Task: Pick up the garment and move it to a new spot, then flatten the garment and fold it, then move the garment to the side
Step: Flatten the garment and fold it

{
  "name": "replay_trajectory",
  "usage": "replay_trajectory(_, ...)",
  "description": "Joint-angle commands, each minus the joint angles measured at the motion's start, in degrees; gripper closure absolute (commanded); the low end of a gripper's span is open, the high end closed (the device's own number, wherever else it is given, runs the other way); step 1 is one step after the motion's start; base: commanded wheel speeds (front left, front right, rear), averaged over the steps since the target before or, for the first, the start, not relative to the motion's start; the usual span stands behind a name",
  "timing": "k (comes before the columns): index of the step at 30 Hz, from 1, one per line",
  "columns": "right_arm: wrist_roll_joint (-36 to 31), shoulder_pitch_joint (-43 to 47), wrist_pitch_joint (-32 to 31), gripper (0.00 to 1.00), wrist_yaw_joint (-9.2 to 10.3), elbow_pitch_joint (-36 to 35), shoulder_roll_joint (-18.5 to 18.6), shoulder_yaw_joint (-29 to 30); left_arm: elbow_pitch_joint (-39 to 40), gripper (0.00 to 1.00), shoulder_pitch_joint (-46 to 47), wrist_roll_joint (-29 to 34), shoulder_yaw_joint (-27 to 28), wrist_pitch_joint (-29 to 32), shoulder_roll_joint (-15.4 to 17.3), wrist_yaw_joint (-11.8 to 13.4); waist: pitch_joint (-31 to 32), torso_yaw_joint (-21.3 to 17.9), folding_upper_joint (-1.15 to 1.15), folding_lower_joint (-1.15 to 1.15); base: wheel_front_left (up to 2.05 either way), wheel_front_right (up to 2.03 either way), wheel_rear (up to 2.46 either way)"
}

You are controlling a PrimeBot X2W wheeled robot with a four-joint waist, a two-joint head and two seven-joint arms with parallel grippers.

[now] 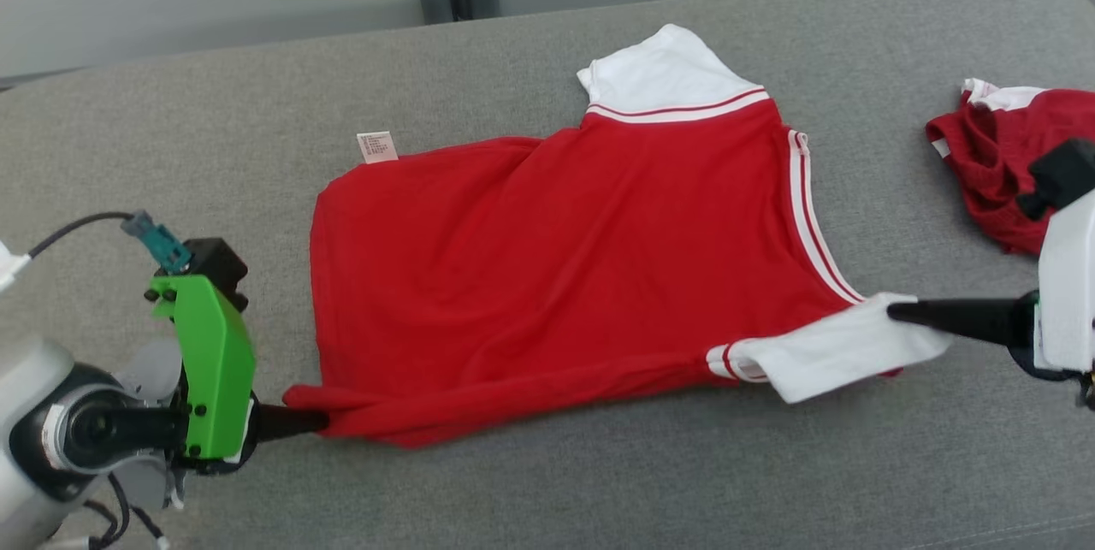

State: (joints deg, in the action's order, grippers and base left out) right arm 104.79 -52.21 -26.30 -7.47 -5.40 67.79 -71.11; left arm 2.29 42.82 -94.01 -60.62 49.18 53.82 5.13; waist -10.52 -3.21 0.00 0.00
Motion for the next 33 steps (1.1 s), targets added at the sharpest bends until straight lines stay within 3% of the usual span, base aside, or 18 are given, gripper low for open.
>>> replay_trajectory(1,1.03,-1.55,-0.53,1.00,-0.04,1.89,-1.04,0.16,-1.47,1.00,1.53,-0.69,0.26,1.13,-1.05,0.31,-2.53,0.69,0.00,0.00,0.00,0.00,0.00)
replay_trajectory(12,2.91,-10.77,-5.18,1.00,-0.05,16.82,-10.81,-1.23,-13.35,1.00,8.47,-0.80,1.25,4.19,-8.69,-0.64,-7.77,0.92,0.00,0.00,0.00,0.00,0.00)
replay_trajectory(18,2.12,-12.95,-4.19,1.00,-0.05,21.32,-14.80,-1.60,-17.96,1.00,9.47,-1.48,1.94,3.87,-11.19,-2.02,-8.55,0.88,0.00,0.00,0.00,0.00,0.00)
replay_trajectory(19,2.07,-12.95,-3.95,0.87,-0.04,21.96,-15.39,-1.68,-18.56,0.64,9.42,-1.45,1.78,3.98,-11.52,-2.27,-8.44,0.90,0.00,0.00,0.00,0.00,0.00)
replay_trajectory(20,1.82,-12.86,-3.48,0.66,-0.04,22.74,-15.73,-1.72,-18.85,0.11,9.30,-1.30,1.61,4.12,-11.73,-2.33,-8.21,0.94,0.00,0.00,0.00,0.00,0.00)
replay_trajectory(21,1.41,-12.76,-2.88,0.07,-0.04,23.63,-16.20,-1.77,-19.31,0.00,9.12,-1.13,1.39,4.25,-11.97,-2.59,-7.87,1.02,0.00,0.00,0.00,0.00,0.00)
replay_trajectory(22,1.31,-12.52,-2.55,0.00,-0.05,24.03,-16.72,-1.81,-19.66,0.00,8.94,-1.05,1.25,4.29,-12.19,-2.69,-7.50,1.10,0.00,0.00,0.00,0.00,0.00)
replay_trajectory(28,-0.84,-10.54,5.20,0.00,-0.05,24.62,-18.68,-0.72,-20.48,0.00,7.49,-1.40,2.55,1.47,-12.43,-4.94,-3.96,1.72,0.00,0.00,0.00,0.00,0.00)
replay_trajectory(33,-6.13,-7.73,18.70,0.00,-0.05,23.52,-19.62,1.48,-18.39,0.00,5.96,2.61,4.93,-7.94,-10.60,-8.48,-0.49,2.18,0.00,0.00,0.00,0.00,0.00)
